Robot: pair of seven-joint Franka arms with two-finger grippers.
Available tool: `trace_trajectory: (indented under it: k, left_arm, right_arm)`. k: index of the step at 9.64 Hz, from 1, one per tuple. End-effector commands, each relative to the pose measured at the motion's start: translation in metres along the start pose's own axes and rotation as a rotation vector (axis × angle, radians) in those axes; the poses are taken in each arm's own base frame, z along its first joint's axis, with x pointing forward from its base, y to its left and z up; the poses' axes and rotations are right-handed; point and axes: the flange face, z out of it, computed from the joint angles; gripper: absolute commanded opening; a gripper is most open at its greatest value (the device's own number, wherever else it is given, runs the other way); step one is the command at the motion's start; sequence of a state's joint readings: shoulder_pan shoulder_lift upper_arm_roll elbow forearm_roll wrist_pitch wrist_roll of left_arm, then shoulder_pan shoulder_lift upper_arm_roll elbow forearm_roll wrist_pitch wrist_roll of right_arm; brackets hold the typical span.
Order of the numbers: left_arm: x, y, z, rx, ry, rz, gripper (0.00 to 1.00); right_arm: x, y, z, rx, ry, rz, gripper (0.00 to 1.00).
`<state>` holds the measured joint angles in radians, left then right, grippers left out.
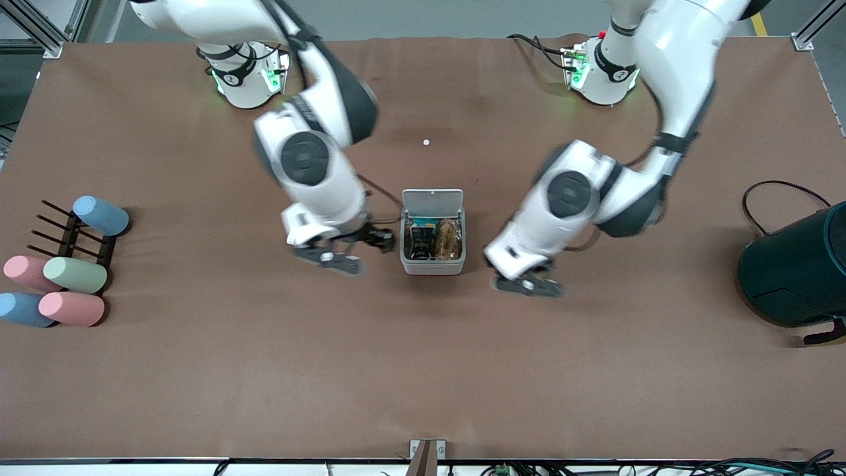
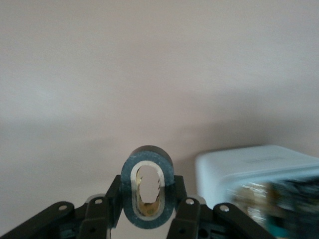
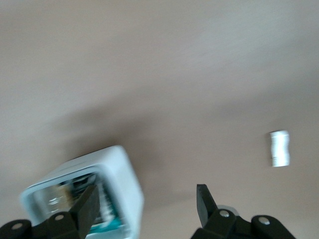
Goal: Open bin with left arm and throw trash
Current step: 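Grasp the dark tape roll with the left gripper while the right gripper withdraws, then drop the tape into the bin while the right gripper grasps the white strip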
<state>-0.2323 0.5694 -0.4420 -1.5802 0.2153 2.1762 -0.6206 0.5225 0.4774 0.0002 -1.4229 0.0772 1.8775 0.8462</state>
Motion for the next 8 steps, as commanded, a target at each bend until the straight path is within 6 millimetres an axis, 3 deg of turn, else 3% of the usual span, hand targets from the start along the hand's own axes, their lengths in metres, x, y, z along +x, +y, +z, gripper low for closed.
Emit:
trace_trajectory:
  k: [1, 3, 4, 5, 6, 8]
  left_arm:
    - [-0.022, 0.055, 0.011, 0.013, -0.007, -0.043, 0.0]
    - [-0.032, 0.068, 0.024, 0.055, 0.009, -0.04, 0.0]
    - [-0.038, 0.075, 0.036, 0.072, 0.005, -0.045, 0.07]
    - [-0.041, 0.077, 0.043, 0.084, 0.006, -0.034, 0.31]
    - [-0.041, 0.077, 0.045, 0.087, 0.008, -0.031, 0.99]
    - [-0.037, 0.073, 0.04, 0.093, 0.021, -0.025, 1.0]
  right_arm:
    - [0.028, 0.076, 0.035, -0.058, -0.066, -0.026, 0.87]
    - [0.057, 0.132, 0.071, -0.082, -0.109, -0.063, 0.87]
    - [0.063, 0.158, 0.097, -0.087, -0.114, -0.08, 0.88]
    - [0.053, 0.174, 0.136, -0.094, -0.099, -0.079, 0.89]
    - [0.036, 0.19, 0.173, -0.074, -0.061, -0.077, 0.9]
    - [-0.003, 0.218, 0.22, -0.054, -0.016, -0.083, 0.93]
